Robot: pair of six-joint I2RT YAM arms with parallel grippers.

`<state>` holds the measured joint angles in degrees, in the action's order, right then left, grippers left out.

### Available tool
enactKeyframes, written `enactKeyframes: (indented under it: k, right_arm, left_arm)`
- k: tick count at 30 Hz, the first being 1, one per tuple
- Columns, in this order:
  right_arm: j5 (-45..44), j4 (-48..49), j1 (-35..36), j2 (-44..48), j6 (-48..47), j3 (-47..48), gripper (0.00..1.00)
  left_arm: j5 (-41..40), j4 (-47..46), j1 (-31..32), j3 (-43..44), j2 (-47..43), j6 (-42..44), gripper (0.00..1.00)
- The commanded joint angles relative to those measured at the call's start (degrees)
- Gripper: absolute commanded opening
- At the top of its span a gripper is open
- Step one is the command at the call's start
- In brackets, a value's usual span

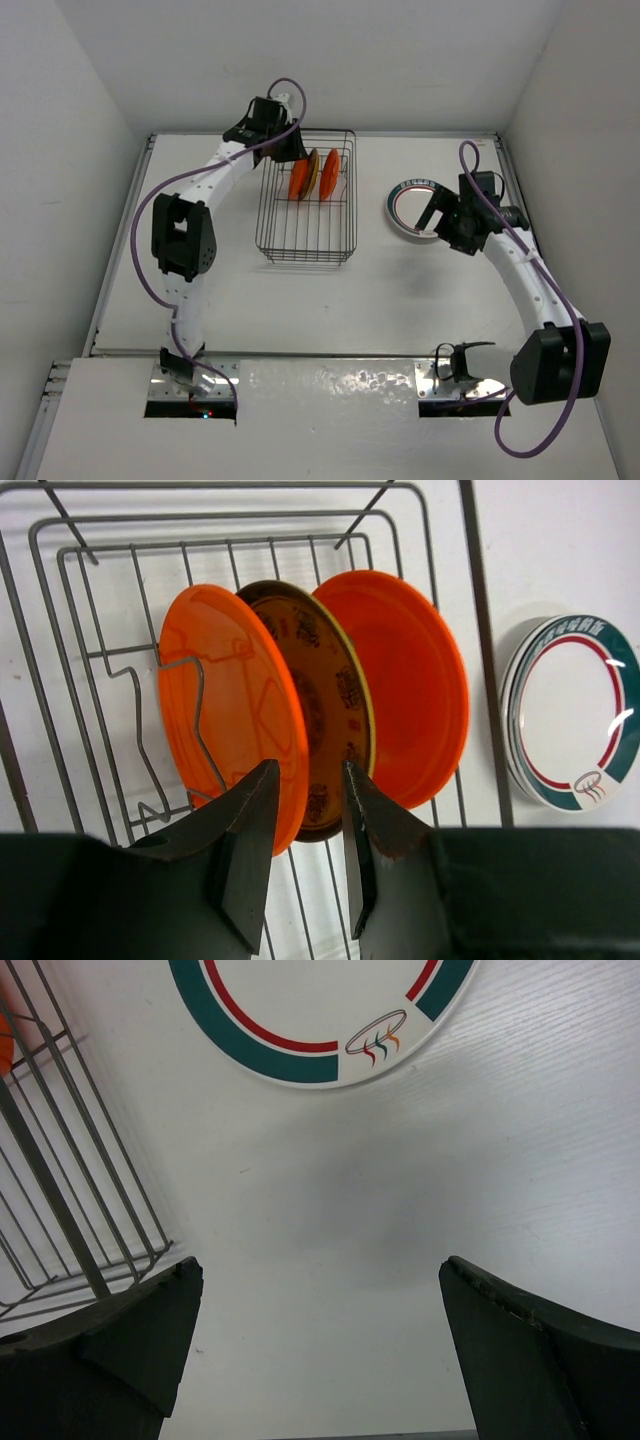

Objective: Unload the plates from the dish rack

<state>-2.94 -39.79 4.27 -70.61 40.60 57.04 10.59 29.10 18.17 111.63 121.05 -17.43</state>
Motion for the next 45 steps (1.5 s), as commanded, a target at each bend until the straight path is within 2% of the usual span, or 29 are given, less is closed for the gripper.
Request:
enactKeyframes:
  k: [1,7,10,11,12,14,18,24,26,29,32,38,42,45]
  right_arm:
    - [0.30,0.41,0.30,-0.58,-0.61,0.27,0.99]
    - [1.00,1.47,0.30,-1.20,0.09,0.71,0.99]
    - [1.01,1.38,0.30,-1.64,0.09,1.15,0.99]
    - [1.01,1.30,0.30,-1.64,0.09,1.32,0.99]
    - [0.92,1.12,0.30,-1.64,0.18,1.41,0.99]
    - [0.83,0.94,0.30,-1.37,0.44,1.59,0.99]
    - [1.01,0.94,0.30,-0.85,1.23,2.11,0.99]
    - [2.76,0.86,0.30,-0.06,3.34,3.61,0.99]
    - [5.04,1.12,0.39,-0.05,4.57,5.01,0.99]
    - [9.08,3.05,0.38,-0.41,6.77,7.82,0.99]
    - [12.76,4.54,0.39,-1.54,10.81,11.77,0.99]
    - [17.17,7.53,0.30,-3.91,21.00,18.45,0.99]
    - [19.02,6.48,0.47,-6.47,24.96,23.90,0.99]
    - [18.59,5.26,0.82,-6.21,25.23,24.35,0.99]
  left_arm:
    - [-0.21,-2.03,0.02,-0.18,1.46,-0.94,0.28]
    - [1.80,-4.23,0.11,-1.95,2.87,-1.55,0.27]
    - [1.37,-4.06,0.54,-1.77,3.84,-1.38,0.23]
    - [1.10,-3.71,0.89,-1.60,3.92,-1.03,0.19]
    - [1.10,-3.35,0.99,-1.33,4.10,-0.68,0.08]
    - [0.57,-2.04,1.07,-0.37,4.19,0.03,0.00]
    - [-1.71,1.38,0.99,2.61,1.91,2.48,0.00]
    - [-2.95,7.18,0.81,10.42,-1.70,12.67,0.00]
    - [-0.93,7.90,0.81,11.58,-3.62,17.07,0.00]
    - [7.83,5.45,1.25,8.09,-8.80,23.74,0.00]
    - [11.20,3.08,3.79,3.00,-14.78,29.54,0.00]
    - [-1.43,0.26,17.14,-9.03,-24.01,43.17,0.00]
    - [-1.01,-1.77,24.88,-16.70,-29.37,50.82,0.00]
    - [-6.27,-3.08,30.94,-21.97,-31.49,54.78,0.00]
